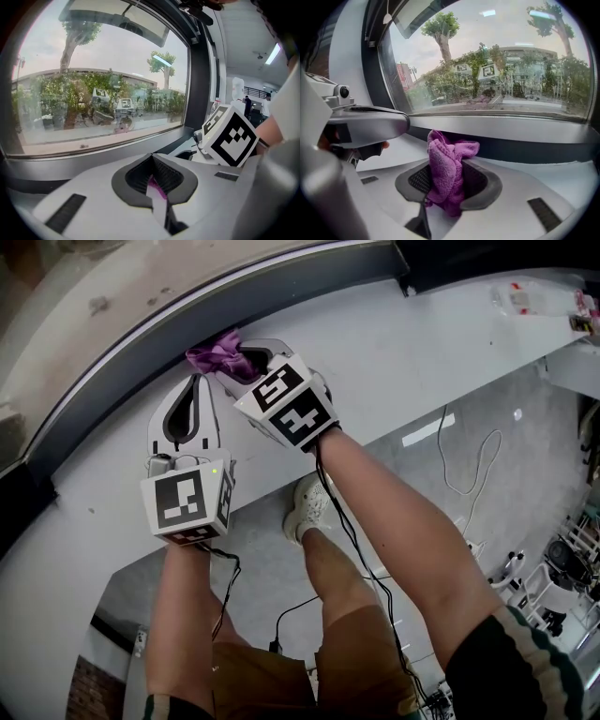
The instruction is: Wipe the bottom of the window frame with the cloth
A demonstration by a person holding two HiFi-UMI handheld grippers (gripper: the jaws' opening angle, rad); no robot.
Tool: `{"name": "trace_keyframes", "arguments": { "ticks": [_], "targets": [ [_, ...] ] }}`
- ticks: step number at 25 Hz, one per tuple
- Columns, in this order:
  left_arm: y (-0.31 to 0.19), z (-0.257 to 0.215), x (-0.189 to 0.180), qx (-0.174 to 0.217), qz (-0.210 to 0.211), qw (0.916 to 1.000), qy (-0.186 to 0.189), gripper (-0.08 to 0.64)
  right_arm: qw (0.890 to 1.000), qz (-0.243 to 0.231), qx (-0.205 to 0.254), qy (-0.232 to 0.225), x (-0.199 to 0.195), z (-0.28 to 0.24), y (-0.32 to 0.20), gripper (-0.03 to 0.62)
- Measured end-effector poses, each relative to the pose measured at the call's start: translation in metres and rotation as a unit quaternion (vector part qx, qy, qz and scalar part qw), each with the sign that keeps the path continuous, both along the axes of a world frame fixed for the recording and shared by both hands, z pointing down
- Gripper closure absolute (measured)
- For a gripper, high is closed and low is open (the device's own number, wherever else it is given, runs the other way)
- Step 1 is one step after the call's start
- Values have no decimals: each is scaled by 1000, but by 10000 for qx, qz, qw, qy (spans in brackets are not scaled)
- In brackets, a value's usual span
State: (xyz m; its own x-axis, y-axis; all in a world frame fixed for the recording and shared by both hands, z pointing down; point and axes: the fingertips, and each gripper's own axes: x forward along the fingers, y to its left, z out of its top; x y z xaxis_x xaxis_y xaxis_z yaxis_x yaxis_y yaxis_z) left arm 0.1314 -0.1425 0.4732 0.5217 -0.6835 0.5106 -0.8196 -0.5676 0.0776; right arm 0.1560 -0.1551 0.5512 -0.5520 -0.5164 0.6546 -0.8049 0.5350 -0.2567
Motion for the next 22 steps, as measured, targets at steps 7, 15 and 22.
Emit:
{"name": "trace_keyframes", "arguments": {
  "ticks": [7,15,22],
  "targets": [
    [-5,4,46,-14,98,9999,30,551,10000,32,14,86,47,1,-3,433],
    [-1,12,96,-50,206,9997,128,551,9996,57,51,254,100,1,-5,433],
    [-6,12,136,-176,237,9990,333,551,9993,70,112,338,136,1,-8,433]
  ]
}}
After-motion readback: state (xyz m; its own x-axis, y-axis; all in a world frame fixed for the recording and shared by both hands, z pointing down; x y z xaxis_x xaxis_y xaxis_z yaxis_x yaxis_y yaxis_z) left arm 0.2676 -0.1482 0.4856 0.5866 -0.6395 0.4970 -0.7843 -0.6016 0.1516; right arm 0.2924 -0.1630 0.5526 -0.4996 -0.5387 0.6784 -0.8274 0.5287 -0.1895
